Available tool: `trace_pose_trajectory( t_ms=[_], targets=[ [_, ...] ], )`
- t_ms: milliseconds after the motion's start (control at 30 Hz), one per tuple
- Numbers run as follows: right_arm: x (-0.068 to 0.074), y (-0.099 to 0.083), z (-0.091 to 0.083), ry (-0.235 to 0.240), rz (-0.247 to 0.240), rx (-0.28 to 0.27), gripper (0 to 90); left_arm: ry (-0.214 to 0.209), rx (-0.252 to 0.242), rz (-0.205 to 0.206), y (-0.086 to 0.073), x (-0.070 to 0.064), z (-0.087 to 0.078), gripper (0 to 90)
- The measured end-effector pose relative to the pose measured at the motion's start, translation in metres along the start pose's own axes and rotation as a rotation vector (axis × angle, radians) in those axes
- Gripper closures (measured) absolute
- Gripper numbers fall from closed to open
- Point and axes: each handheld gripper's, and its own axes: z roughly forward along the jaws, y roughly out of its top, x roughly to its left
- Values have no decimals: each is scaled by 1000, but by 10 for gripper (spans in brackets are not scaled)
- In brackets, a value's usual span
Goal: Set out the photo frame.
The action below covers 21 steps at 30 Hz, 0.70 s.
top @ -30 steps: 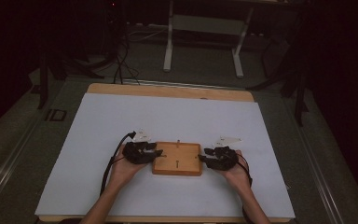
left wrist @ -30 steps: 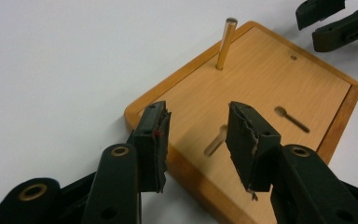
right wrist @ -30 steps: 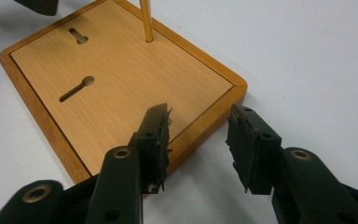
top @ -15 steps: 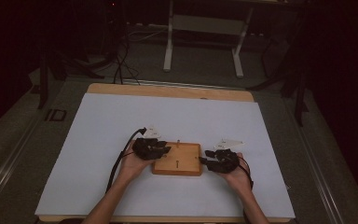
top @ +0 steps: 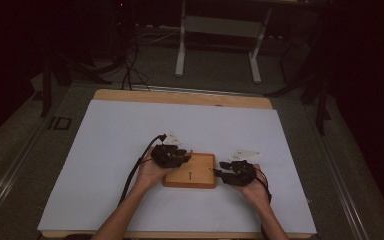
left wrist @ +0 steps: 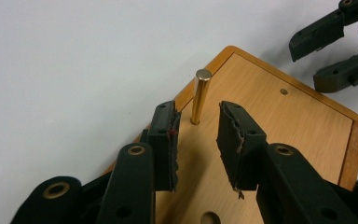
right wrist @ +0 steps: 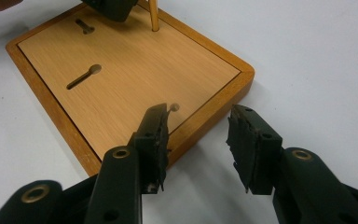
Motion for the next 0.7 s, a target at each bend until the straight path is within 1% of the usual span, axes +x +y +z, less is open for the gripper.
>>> trace_pose_trajectory(
  t_ms=[167, 267, 467, 500, 567, 633, 700],
  targets=[
    [1, 0, 0, 5, -6, 3, 572, -17, 5, -3, 2, 1, 8, 673],
    [1, 0, 1, 4, -7, 1, 572, -23, 16, -1, 2, 0, 12, 674],
    [1, -1, 1, 5, -7, 2, 572, -27, 18, -4, 3, 2, 16, 724],
    [1, -1, 1, 5, -7, 1, 572, -34, 17, -4, 4, 2, 17, 761],
    [1, -1, 1, 5, -6, 2, 572, -36, 14, -4, 4, 1, 17, 790],
    [1, -1, 1, 5, -6, 2, 572, -35, 16, -1, 5, 2, 17, 795],
    [1, -1, 0, 8, -7, -2, 572, -34, 15, -9, 5, 3, 18, 801]
  ],
)
